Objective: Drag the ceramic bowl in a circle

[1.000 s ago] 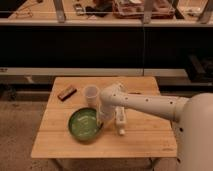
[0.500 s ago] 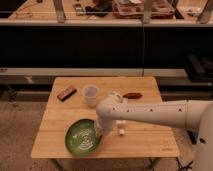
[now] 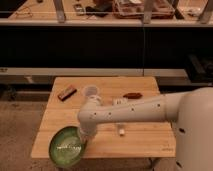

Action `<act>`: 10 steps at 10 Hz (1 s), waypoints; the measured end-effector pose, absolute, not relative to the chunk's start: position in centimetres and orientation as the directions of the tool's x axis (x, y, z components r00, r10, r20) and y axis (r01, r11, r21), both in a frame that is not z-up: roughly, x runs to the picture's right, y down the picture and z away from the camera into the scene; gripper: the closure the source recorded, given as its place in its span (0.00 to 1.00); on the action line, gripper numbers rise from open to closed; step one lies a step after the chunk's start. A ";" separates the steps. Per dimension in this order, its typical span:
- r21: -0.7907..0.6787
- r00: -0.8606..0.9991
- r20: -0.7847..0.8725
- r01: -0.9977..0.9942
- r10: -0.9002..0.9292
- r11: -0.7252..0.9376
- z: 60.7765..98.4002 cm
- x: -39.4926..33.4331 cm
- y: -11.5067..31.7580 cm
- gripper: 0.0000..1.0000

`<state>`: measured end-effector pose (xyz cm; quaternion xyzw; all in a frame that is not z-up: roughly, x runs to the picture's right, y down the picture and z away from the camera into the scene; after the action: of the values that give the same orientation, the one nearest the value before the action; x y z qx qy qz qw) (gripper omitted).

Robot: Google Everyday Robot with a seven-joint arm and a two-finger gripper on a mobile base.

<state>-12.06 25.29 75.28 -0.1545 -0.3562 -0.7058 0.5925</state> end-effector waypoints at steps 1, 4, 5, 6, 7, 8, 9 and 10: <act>0.342 -0.276 0.629 0.938 -0.727 -0.060 75.6 -13.7 24.4 1.00; 0.363 -0.293 0.616 0.929 -0.732 -0.067 76.7 -16.4 21.7 1.00; 0.359 -0.283 0.618 0.932 -0.734 -0.058 77.7 -17.1 20.1 1.00; 0.352 -0.273 0.623 0.935 -0.733 -0.049 78.4 -17.2 19.4 1.00; 0.341 -0.253 0.629 0.939 -0.735 -0.032 79.2 -17.2 18.5 1.00; 0.317 -0.217 0.640 0.948 -0.737 -0.004 80.3 -16.4 17.7 1.00; 0.298 -0.189 0.646 0.954 -0.740 0.017 81.1 -15.6 17.1 1.00; 0.275 -0.156 0.654 0.961 -0.741 0.040 81.9 -14.6 16.7 1.00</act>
<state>-14.63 16.72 81.85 -0.1570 -0.3504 -0.6748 0.6303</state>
